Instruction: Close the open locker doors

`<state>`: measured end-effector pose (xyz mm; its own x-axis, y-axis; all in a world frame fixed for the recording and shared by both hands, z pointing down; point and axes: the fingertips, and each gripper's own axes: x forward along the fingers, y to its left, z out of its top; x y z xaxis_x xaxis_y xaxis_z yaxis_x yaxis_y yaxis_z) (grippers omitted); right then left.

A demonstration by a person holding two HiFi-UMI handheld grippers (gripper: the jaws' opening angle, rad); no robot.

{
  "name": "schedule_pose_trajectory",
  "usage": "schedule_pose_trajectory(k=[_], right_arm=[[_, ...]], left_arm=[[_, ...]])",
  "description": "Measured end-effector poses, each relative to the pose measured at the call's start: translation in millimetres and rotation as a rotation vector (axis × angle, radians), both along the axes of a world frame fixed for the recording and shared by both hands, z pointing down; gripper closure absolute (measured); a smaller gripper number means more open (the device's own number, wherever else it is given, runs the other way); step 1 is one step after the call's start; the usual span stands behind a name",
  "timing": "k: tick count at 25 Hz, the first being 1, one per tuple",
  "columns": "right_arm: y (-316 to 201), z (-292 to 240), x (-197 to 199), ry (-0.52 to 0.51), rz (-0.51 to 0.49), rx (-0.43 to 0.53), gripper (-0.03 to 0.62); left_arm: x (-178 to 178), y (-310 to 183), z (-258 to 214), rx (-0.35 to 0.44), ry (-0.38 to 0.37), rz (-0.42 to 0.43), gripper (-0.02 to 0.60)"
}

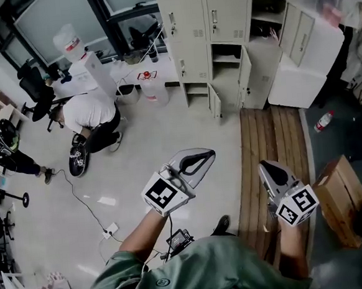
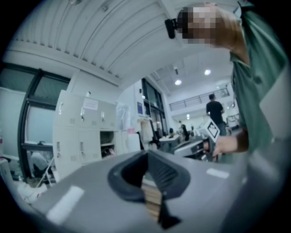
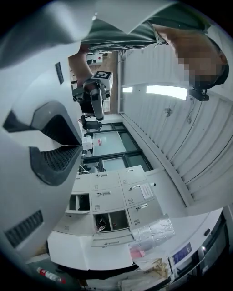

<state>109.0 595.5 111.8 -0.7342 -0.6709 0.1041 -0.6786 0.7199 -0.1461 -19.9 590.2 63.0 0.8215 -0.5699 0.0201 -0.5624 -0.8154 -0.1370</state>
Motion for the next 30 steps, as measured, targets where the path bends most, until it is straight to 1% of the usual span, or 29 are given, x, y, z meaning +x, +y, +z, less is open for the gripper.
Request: schedule_pose_trajectory(k=[2, 5, 9, 14, 19, 21, 25, 30], right_arm=[[-26.4, -4.7, 6.6, 0.002, -0.020, 0.012, 0.588], [-61.4, -6.5, 10.6, -0.009, -0.045, 0.024, 0.586], [-94.7, -9.7, 9.0, -0.035, -0.088, 0.028, 0.588], [-124.8, 1.7, 13.3, -0.053, -0.094, 0.013, 0.588], [-163.2, 15.3, 14.4, -0.058, -0.070, -0.004, 0.586], [-181.8, 20.6, 11.7, -0.052, -0.060, -0.016, 0.588], [-226.6, 25.7, -4.9, -0.037, -0.056, -0.035, 0.588], [-289.1, 17.3, -28.8, -0.036, -0.030, -0.025, 0.586]], left_arm=[[4.0, -22.6, -7.5, 0.009, 0.005, -0.034, 0.581], [9.4, -52.0, -9.9, -0.001, 0.018, -0.068, 0.581], [17.3, -84.2, -10.3, -0.010, 0.006, -0.098, 0.581], [26.6, -115.3, 0.7, -0.023, 0.000, -0.106, 0.581], [29.9, -155.0, 14.6, -0.034, 0.003, -0.082, 0.581], [26.4, -174.3, 19.0, -0.040, 0.018, -0.078, 0.581], [6.4, -222.5, 24.6, -0.063, 0.036, -0.084, 0.581], [-21.4, -284.4, 29.6, -0.086, 0.044, -0.077, 0.581]])
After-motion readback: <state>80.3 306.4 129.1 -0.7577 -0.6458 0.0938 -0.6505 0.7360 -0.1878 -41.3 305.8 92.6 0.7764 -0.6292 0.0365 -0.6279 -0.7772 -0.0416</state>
